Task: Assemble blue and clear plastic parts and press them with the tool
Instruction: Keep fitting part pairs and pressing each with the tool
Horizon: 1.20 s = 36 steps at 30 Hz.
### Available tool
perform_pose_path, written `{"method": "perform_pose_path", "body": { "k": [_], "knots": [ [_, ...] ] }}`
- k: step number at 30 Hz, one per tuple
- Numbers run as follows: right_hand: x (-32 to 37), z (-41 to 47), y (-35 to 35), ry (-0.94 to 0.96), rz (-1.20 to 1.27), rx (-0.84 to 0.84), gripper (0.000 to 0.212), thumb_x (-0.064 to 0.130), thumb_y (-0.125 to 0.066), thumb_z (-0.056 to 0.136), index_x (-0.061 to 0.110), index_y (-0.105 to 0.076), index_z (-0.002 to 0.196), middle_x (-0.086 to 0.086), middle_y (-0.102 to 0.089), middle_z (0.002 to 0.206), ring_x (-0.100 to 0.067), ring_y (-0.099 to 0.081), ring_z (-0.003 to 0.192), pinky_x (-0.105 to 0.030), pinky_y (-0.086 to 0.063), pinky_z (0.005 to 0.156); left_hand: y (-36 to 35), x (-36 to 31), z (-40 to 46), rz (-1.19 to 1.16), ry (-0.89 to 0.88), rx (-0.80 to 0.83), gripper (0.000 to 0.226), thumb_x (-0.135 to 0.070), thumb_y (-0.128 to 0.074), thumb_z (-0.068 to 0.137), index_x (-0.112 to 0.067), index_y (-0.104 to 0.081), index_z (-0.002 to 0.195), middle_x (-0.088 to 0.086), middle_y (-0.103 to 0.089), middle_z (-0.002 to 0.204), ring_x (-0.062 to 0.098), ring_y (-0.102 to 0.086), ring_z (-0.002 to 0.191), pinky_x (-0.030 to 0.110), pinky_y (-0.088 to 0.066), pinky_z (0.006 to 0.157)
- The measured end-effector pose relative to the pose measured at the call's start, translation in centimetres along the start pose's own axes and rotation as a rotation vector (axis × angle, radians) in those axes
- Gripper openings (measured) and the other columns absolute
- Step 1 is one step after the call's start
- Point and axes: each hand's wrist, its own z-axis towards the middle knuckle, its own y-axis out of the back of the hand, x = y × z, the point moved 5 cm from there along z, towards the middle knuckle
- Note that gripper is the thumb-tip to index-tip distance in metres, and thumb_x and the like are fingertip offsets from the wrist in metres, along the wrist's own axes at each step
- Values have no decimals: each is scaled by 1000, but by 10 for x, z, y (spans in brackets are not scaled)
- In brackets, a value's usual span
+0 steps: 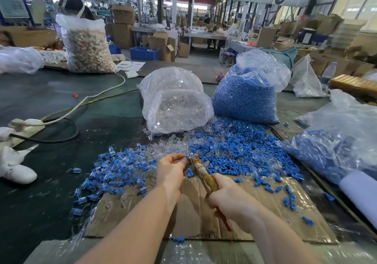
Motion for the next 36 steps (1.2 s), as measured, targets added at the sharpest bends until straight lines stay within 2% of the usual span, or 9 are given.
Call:
{"method": "perform_pose_path", "body": {
  "k": [3,5,8,11,13,17,27,32,36],
  "knots": [
    [-8,-1,-2,-59,318,42,28,-9,-49,81,12,-55,97,-4,-51,73,-10,-50,54,-26,-44,55,3,1,1,-1,4,-12,13,1,-55,88,-10,-62,93,7,-63,89,13,-58,73,22,-47,60],
    [-16,3,3,-67,346,-44,30,-10,-49,80,10,-54,102,-6,-51,79,-13,-48,59,-24,-42,55,11,-2,2,78,-52,-76,13,-3,-56,89,-11,-59,98,4,-62,87,12,-56,68,21,-43,55],
    [-30,14,25,13,36,-298,32,-3,-51,85,14,-49,112,-4,-53,91,-11,-48,63,-19,-42,52,28,-12,5,430,-265,-176,13,-13,-54,92,-16,-57,104,-6,-59,81,9,-54,61,17,-40,49],
    [-46,16,54,14,-383,-569,45,18,-62,86,20,-45,127,-3,-55,104,-19,-53,95,-37,-49,86,43,-22,6,771,-453,-240,15,-19,-52,94,-18,-63,103,-11,-59,78,8,-54,60,14,-39,46],
    [-56,12,69,-64,-611,-681,62,40,-62,86,22,-35,139,-5,-52,114,-21,-45,111,-40,-40,99,55,-25,9,987,-514,-327,19,-24,-52,94,-25,-66,106,-6,-63,88,10,-52,71,21,-37,62],
    [-73,11,85,-170,-871,-746,70,58,-51,86,25,-26,143,-8,-46,126,-24,-42,119,-37,-37,99,70,-20,17,1258,-502,-386,24,-31,-50,94,-36,-64,113,-6,-58,103,15,-45,95,32,-36,82],
    [-89,11,88,-262,-1079,-732,71,66,-20,91,23,-14,147,-11,-38,141,-27,-37,129,-36,-31,106,55,-12,10,1179,-539,-325,24,-34,-51,92,-32,-60,114,-8,-51,111,13,-36,106,31,-27,91],
    [-82,11,86,-278,-1036,-732,66,62,-22,92,25,-17,146,-9,-34,144,-28,-31,133,-44,-24,109,31,-6,3,1044,-650,-198,21,-25,-57,90,-24,-64,109,-8,-52,106,6,-31,98,22,-24,92],
    [-58,13,69,-82,-1037,-760,51,48,-31,96,25,-29,142,-4,-36,143,-23,-31,133,-41,-22,111,16,1,5,987,-691,-108,20,-21,-58,89,-19,-64,109,-6,-56,106,3,-31,99,16,-24,92]
  ]
}}
